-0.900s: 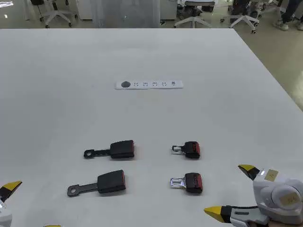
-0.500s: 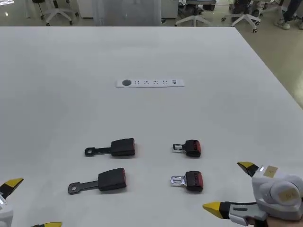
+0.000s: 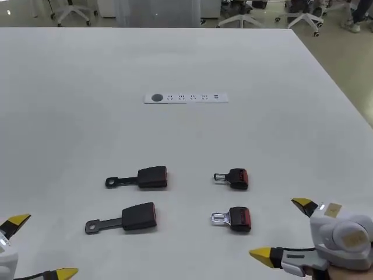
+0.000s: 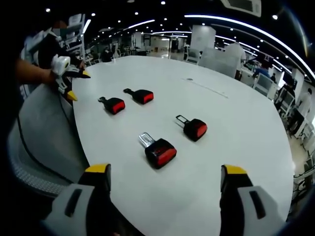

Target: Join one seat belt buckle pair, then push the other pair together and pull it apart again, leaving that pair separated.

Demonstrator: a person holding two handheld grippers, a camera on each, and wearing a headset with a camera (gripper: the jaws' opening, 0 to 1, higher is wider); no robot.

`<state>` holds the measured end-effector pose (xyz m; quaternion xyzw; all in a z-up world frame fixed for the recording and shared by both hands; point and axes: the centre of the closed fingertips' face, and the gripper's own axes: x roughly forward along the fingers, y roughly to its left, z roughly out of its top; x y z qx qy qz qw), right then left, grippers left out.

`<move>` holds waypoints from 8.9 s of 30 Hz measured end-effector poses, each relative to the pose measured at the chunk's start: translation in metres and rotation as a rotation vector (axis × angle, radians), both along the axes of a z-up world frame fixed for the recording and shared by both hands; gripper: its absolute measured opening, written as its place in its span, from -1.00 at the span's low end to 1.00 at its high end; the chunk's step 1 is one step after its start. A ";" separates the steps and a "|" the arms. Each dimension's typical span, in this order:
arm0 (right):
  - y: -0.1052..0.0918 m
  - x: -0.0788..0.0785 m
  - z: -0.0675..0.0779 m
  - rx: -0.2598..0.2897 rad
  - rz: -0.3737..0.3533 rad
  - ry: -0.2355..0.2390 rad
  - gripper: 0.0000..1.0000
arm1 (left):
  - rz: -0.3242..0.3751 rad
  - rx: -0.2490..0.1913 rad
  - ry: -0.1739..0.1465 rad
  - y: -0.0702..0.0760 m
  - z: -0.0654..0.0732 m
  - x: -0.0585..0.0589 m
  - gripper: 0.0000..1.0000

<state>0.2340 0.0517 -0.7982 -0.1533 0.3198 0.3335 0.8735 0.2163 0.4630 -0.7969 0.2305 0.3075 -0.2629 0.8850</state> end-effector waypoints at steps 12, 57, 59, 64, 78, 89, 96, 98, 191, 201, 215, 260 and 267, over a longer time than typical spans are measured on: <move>0.002 0.001 -0.001 -0.011 0.009 0.001 0.82 | 0.023 -0.011 -0.013 0.000 0.005 0.001 0.76; 0.017 0.007 0.006 -0.039 0.063 -0.030 0.79 | 0.052 -0.009 -0.030 0.000 0.015 0.002 0.69; 0.017 0.007 0.006 -0.041 0.067 -0.031 0.79 | 0.056 -0.015 -0.034 0.001 0.015 0.003 0.70; 0.018 0.010 0.008 -0.048 0.078 -0.035 0.77 | 0.051 -0.015 -0.039 0.000 0.016 0.003 0.70; 0.024 0.009 0.004 -0.031 0.105 -0.025 0.76 | -0.005 0.001 -0.013 -0.009 0.011 0.000 0.67; 0.043 0.013 0.011 -0.041 0.241 -0.024 0.56 | -0.090 0.062 0.014 -0.009 0.007 0.001 0.57; 0.051 0.013 0.007 -0.068 0.317 -0.009 0.31 | -0.150 0.057 0.015 -0.024 0.018 0.023 0.45; 0.051 0.014 0.007 -0.067 0.325 -0.003 0.28 | -0.179 0.057 0.019 -0.035 0.016 0.030 0.43; 0.121 0.032 -0.059 -0.200 0.703 0.212 -0.33 | -0.785 0.307 0.297 -0.143 -0.062 0.059 -0.35; 0.157 0.028 -0.059 -0.180 0.742 0.199 -0.33 | -0.790 0.316 0.302 -0.143 -0.062 0.059 -0.36; 0.176 0.031 -0.059 -0.216 0.752 0.198 -0.34 | -0.799 0.319 0.307 -0.145 -0.062 0.059 -0.36; 0.209 0.038 -0.059 -0.184 0.766 0.148 -0.38 | -0.798 0.354 0.315 -0.146 -0.063 0.058 -0.38; 0.207 0.036 -0.058 -0.197 0.781 0.137 -0.38 | -0.793 0.341 0.313 -0.145 -0.063 0.059 -0.38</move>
